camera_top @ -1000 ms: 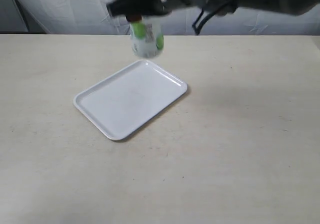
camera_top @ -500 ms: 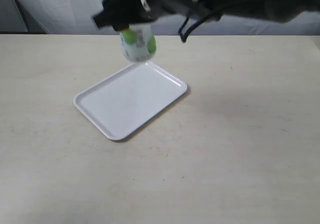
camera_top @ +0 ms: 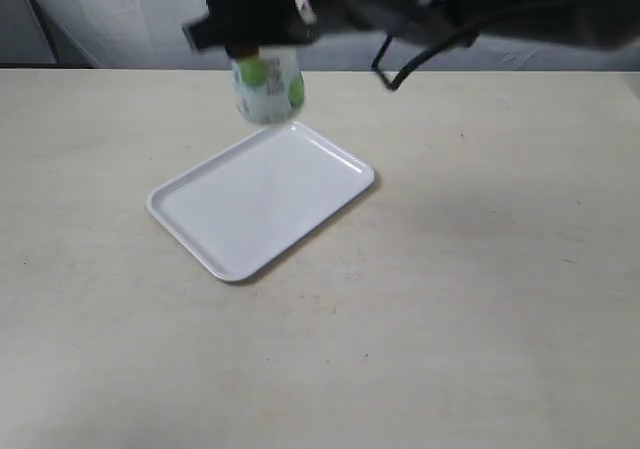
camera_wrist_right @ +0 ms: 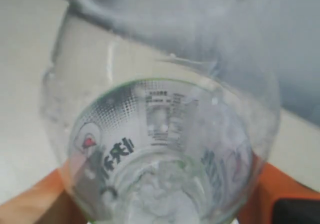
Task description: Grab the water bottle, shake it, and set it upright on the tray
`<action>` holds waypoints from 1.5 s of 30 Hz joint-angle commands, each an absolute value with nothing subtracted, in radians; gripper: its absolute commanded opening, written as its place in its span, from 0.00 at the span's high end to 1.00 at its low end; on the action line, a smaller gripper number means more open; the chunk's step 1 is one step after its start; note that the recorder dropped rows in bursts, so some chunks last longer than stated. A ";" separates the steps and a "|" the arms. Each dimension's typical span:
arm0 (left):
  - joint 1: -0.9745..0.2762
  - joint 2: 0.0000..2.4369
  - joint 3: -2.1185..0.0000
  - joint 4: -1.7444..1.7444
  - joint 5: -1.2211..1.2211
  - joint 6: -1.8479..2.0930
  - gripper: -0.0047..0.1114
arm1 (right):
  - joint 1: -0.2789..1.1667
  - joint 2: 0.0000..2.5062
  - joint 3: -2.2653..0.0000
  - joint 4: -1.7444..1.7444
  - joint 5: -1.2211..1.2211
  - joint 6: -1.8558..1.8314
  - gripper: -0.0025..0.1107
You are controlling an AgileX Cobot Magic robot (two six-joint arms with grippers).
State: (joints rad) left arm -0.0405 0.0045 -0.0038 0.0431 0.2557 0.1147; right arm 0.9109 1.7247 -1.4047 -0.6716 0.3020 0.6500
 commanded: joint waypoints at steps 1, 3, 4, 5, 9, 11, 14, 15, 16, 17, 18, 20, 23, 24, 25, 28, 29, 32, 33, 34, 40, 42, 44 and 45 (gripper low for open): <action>-0.041 0.000 0.000 0.044 0.246 0.112 0.96 | 0.877 1.677 -1.405 -0.726 0.321 0.702 0.98; -0.041 0.000 0.000 0.044 0.246 0.114 0.96 | 0.839 1.711 -1.351 -0.703 0.305 0.758 0.98; -0.041 0.000 0.000 0.044 0.246 0.114 0.96 | 0.829 1.722 -1.322 -0.666 0.272 0.762 0.98; -0.041 0.000 0.000 0.044 0.246 0.114 0.96 | 0.827 1.726 -1.299 -0.636 0.213 0.760 0.98; -0.041 0.000 0.000 0.044 0.246 0.114 0.96 | 0.842 1.717 -1.243 -0.686 0.017 0.728 0.98; -0.041 0.000 0.000 0.044 0.246 0.114 0.96 | 0.817 1.727 -1.298 -0.682 0.208 0.766 0.98; -0.041 0.000 0.000 0.044 0.246 0.114 0.96 | 0.779 1.750 -1.365 -0.696 0.421 0.879 0.98; -0.041 0.000 0.000 0.044 0.246 0.114 0.96 | 0.779 1.752 -1.365 -0.685 0.412 0.864 0.98; -0.041 0.000 0.000 0.044 0.246 0.114 0.96 | 0.794 1.749 -1.363 -0.641 0.379 0.805 0.98; -0.041 0.000 0.000 0.044 0.246 0.114 0.96 | 0.813 1.749 -1.361 -0.578 0.342 0.693 0.98; -0.041 0.000 0.000 0.044 0.246 0.114 0.96 | 0.829 1.749 -1.361 -0.523 0.312 0.540 0.98; -0.041 0.000 0.000 0.044 0.246 0.114 0.96 | 0.853 1.749 -1.361 -0.451 0.288 0.287 0.98; -0.041 0.000 0.000 0.044 0.246 0.114 0.96 | 0.762 1.755 -1.361 -0.511 0.295 0.599 0.98; -0.041 0.000 0.000 0.044 0.246 0.114 0.96 | 0.735 1.760 -1.361 -0.514 0.304 0.728 0.98; -0.041 0.000 0.000 0.044 0.246 0.114 0.96 | 0.715 1.762 -1.359 -0.505 0.301 0.793 0.98; -0.041 0.000 0.000 0.044 0.246 0.114 0.96 | 0.752 1.755 -1.322 -0.371 0.189 0.506 0.98; -0.041 0.000 0.000 0.044 0.246 0.114 0.96 | 0.770 1.754 -1.320 -0.352 0.183 0.370 0.98; -0.041 0.000 0.000 0.044 0.246 0.114 0.96 | 0.758 1.783 -1.320 -0.346 0.152 0.407 0.98; -0.041 0.000 0.000 0.044 0.246 0.114 0.96 | 0.749 1.798 -1.320 -0.345 0.112 0.429 0.98; -0.041 0.000 0.000 0.044 0.246 0.114 0.96 | 0.745 1.817 -1.314 -0.345 0.057 0.430 0.98; -0.041 0.000 0.000 0.044 0.246 0.114 0.96 | 0.745 1.911 -1.247 -0.324 -0.340 0.430 0.98; -0.041 0.000 0.000 0.044 0.246 0.114 0.96 | 0.745 1.940 -1.241 -0.342 -0.376 0.419 0.98; -0.041 0.000 0.000 0.044 0.246 0.114 0.96 | 0.745 1.969 -1.241 -0.388 -0.374 0.414 0.98; -0.041 0.000 0.000 0.044 0.246 0.114 0.96 | 0.745 1.986 -1.241 -0.411 -0.382 0.414 0.98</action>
